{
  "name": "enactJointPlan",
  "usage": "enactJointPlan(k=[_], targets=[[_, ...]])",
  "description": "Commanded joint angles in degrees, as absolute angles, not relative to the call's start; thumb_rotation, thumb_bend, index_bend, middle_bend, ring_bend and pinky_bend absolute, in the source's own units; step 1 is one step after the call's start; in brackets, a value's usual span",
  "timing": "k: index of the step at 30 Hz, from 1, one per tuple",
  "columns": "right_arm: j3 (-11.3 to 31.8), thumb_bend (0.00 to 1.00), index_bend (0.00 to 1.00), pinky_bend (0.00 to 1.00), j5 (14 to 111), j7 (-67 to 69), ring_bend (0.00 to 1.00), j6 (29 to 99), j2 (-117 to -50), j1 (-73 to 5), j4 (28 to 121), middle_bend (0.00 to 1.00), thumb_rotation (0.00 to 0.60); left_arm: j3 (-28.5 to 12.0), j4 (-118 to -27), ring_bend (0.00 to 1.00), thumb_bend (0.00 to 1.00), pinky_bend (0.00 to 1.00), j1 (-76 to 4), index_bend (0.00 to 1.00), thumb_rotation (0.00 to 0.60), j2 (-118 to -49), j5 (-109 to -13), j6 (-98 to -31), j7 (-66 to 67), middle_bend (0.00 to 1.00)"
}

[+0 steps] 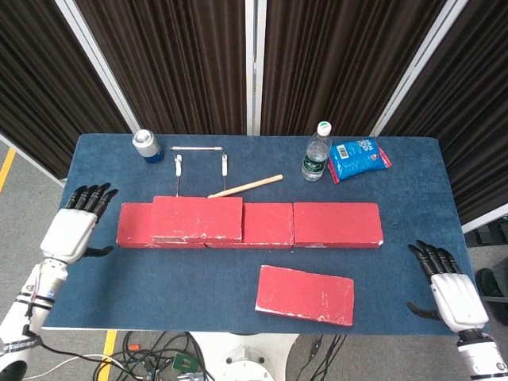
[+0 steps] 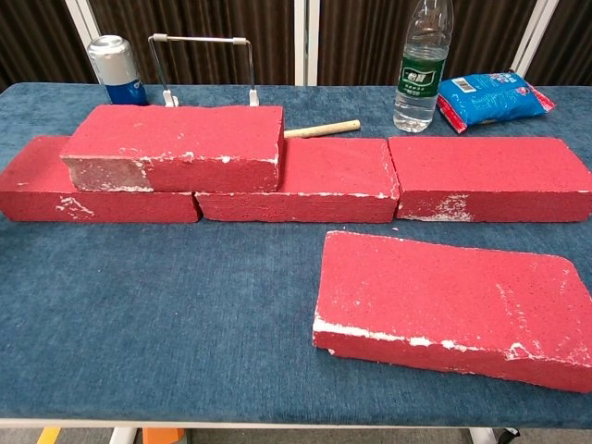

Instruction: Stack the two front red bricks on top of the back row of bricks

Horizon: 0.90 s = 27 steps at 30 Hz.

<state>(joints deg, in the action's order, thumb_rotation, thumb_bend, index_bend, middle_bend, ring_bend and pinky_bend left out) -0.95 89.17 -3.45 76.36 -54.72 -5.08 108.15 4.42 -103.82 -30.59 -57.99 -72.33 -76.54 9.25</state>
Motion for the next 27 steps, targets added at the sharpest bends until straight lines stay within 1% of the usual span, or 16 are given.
enactJointPlan(k=[1,4,7,12,16,22,27], targets=[[-2.24,0.03,0.0,0.0,90.0,-7.82,0.0,72.89,-56.52,-6.73,111.55,0.0,0.6,5.55,-96.89,0.0,0.0,0.0,-24.83,0.01,0.6,-59.65,-76.0,-80.01,0.8,0.0],[-2.78,0.0,0.0,0.0,89.49,-10.28,0.0,70.13,-57.74,-7.91,113.6,0.0,0.6,5.67,-94.44,0.0,0.0,0.0,-22.93,0.01,0.6,-59.69,-77.57,-80.55,-2.94,0.0],[-2.92,0.0,0.0,0.0,88.82,-12.11,0.0,68.31,-58.65,-8.89,115.95,0.0,0.6,5.6,-92.02,0.0,0.0,0.0,-20.87,0.01,0.6,-60.35,-78.93,-81.79,-6.07,0.0],[-3.56,0.0,0.0,0.0,88.39,-15.36,0.0,65.43,-60.63,-10.39,119.6,0.0,0.6,5.48,-89.55,0.0,0.0,0.0,-18.56,0.01,0.6,-61.09,-79.56,-81.49,-9.77,0.0],[-3.31,0.0,0.0,0.0,86.09,-19.91,0.0,64.93,-65.36,-10.7,120.3,0.0,0.6,4.96,-88.07,0.0,0.0,0.0,-17.24,0.01,0.6,-61.32,-80.22,-81.35,-11.7,0.0],[-3.17,0.0,0.0,0.0,82.12,-26.12,0.0,64.51,-73.04,-11.03,118.9,0.0,0.6,4.31,-86.63,0.0,0.0,0.0,-15.97,0.01,0.6,-61.33,-80.8,-80.4,-13.42,0.0],[-2.86,0.0,0.0,0.0,80.13,-28.98,0.0,64.85,-77.17,-11.43,117.3,0.0,0.6,3.77,-85.76,0.0,0.0,0.0,-15.2,0.01,0.6,-61.52,-80.88,-79.4,-14.32,0.0]])
